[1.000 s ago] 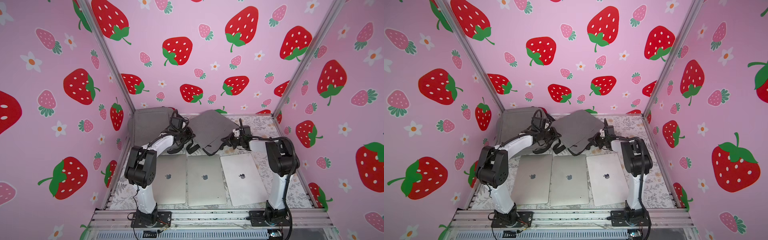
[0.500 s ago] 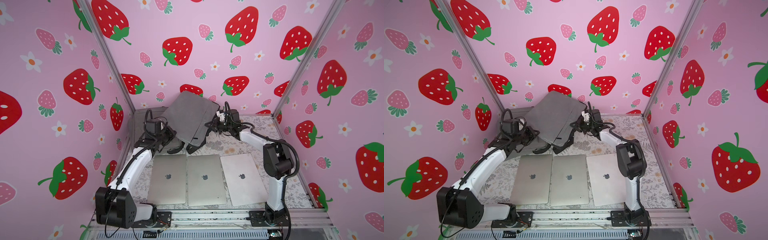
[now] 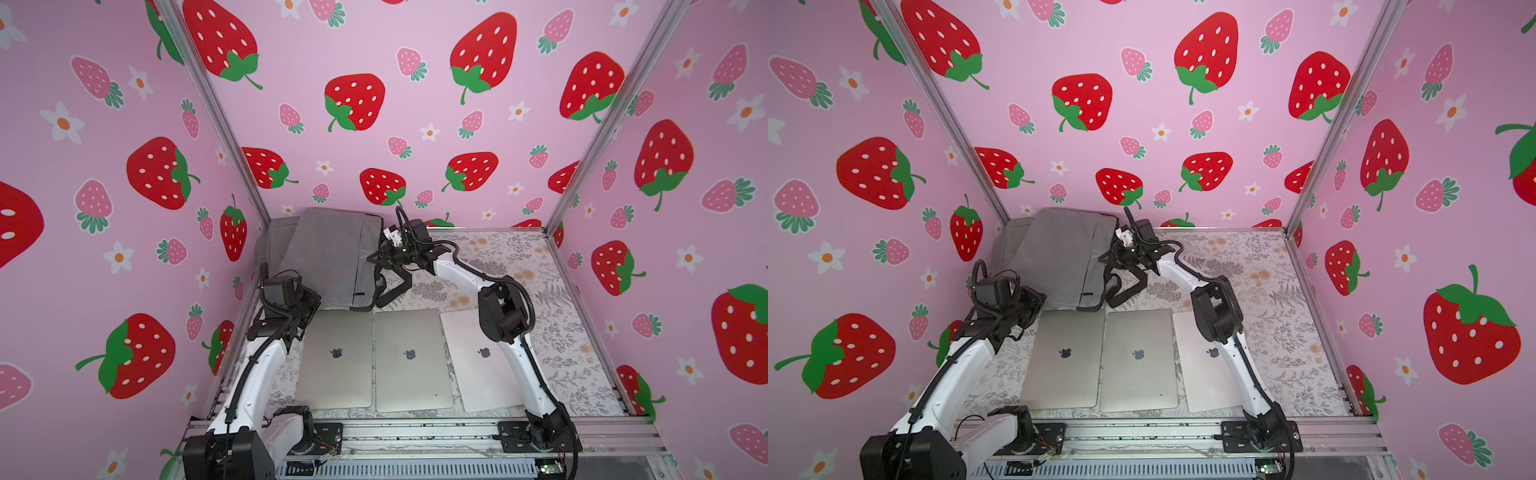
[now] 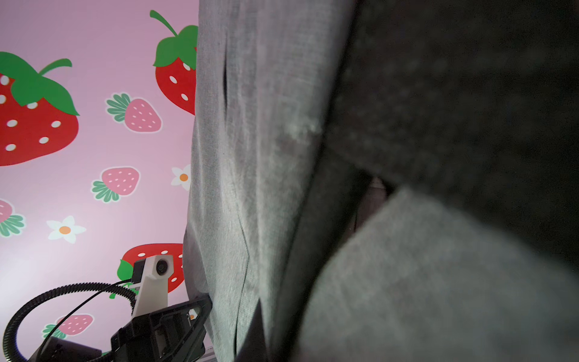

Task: Open the zippered laptop bag and take out the laptop
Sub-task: Place the zippered laptop bag in the zippered laptop bag.

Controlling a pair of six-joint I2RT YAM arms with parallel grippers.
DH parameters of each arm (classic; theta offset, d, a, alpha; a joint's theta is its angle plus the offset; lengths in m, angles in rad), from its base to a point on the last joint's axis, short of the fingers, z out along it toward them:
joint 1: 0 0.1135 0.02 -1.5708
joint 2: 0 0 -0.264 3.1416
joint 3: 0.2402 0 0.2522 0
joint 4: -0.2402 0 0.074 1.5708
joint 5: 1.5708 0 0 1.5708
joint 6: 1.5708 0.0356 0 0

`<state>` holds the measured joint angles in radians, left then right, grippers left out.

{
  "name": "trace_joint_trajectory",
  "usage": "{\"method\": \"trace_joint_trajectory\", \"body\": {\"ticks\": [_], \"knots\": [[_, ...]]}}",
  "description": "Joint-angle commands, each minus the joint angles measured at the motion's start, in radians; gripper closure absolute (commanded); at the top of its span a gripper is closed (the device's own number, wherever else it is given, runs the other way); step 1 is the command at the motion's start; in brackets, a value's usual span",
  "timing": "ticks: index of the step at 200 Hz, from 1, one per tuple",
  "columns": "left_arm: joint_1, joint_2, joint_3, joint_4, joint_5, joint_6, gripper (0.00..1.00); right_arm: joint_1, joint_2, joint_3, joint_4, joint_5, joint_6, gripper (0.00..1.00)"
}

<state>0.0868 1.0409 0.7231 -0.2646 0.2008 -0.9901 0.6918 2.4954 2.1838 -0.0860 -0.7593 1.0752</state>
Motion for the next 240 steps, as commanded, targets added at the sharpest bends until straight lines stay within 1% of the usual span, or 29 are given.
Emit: {"method": "trace_joint_trajectory", "body": {"ticks": [1, 12, 18, 22, 34, 65, 85, 95, 99, 124, 136, 149, 174, 199, 226, 240], "knots": [[0.011, -0.031, -0.048, -0.048, -0.047, -0.076, 1.0, -0.032, 0.039, 0.13, 0.043, 0.155, -0.01, 0.89], [0.014, -0.03, -0.063, -0.049, -0.057, -0.114, 1.0, -0.026, 0.064, 0.173, 0.043, 0.168, -0.006, 0.78], [0.016, -0.031, -0.068, -0.05, -0.057, -0.131, 1.0, -0.023, 0.079, 0.195, 0.043, 0.173, -0.002, 0.74], [0.018, -0.029, -0.072, -0.053, -0.09, -0.142, 1.0, -0.022, 0.088, 0.207, 0.042, 0.175, 0.001, 0.72], [0.021, -0.023, -0.079, -0.059, -0.107, -0.172, 1.0, -0.017, 0.111, 0.236, 0.043, 0.177, 0.014, 0.64], [0.034, -0.013, -0.099, -0.024, -0.147, -0.219, 1.0, -0.008, 0.128, 0.254, 0.051, 0.188, 0.031, 0.56], [0.048, 0.002, -0.11, 0.018, -0.154, -0.264, 1.0, -0.01, 0.115, 0.251, 0.025, 0.186, 0.002, 0.49], [0.051, 0.015, -0.105, 0.025, -0.168, -0.289, 1.0, -0.011, 0.099, 0.245, 0.007, 0.188, -0.016, 0.49], [0.052, 0.019, -0.105, 0.032, -0.173, -0.301, 1.0, -0.012, 0.091, 0.241, 0.0, 0.19, -0.023, 0.44], [0.054, 0.068, -0.118, 0.108, -0.187, -0.392, 1.0, -0.02, 0.03, 0.209, -0.054, 0.193, -0.084, 0.33], [0.054, 0.094, -0.122, 0.157, -0.186, -0.421, 1.0, -0.024, -0.014, 0.167, -0.066, 0.196, -0.111, 0.3], [0.054, 0.115, -0.111, 0.17, -0.191, -0.445, 1.0, -0.032, -0.064, 0.119, -0.079, 0.193, -0.136, 0.28], [0.054, 0.143, -0.1, 0.22, -0.219, -0.487, 1.0, -0.047, -0.153, 0.023, -0.094, 0.193, -0.18, 0.26], [0.054, 0.201, -0.042, 0.227, -0.219, -0.458, 1.0, -0.059, -0.23, -0.052, -0.113, 0.187, -0.222, 0.23], [0.058, 0.265, 0.032, 0.222, -0.21, -0.384, 1.0, -0.077, -0.345, -0.196, -0.109, 0.193, -0.261, 0.18], [0.062, 0.306, 0.057, 0.24, -0.188, -0.359, 1.0, -0.086, -0.415, -0.279, -0.11, 0.198, -0.287, 0.16]]}}
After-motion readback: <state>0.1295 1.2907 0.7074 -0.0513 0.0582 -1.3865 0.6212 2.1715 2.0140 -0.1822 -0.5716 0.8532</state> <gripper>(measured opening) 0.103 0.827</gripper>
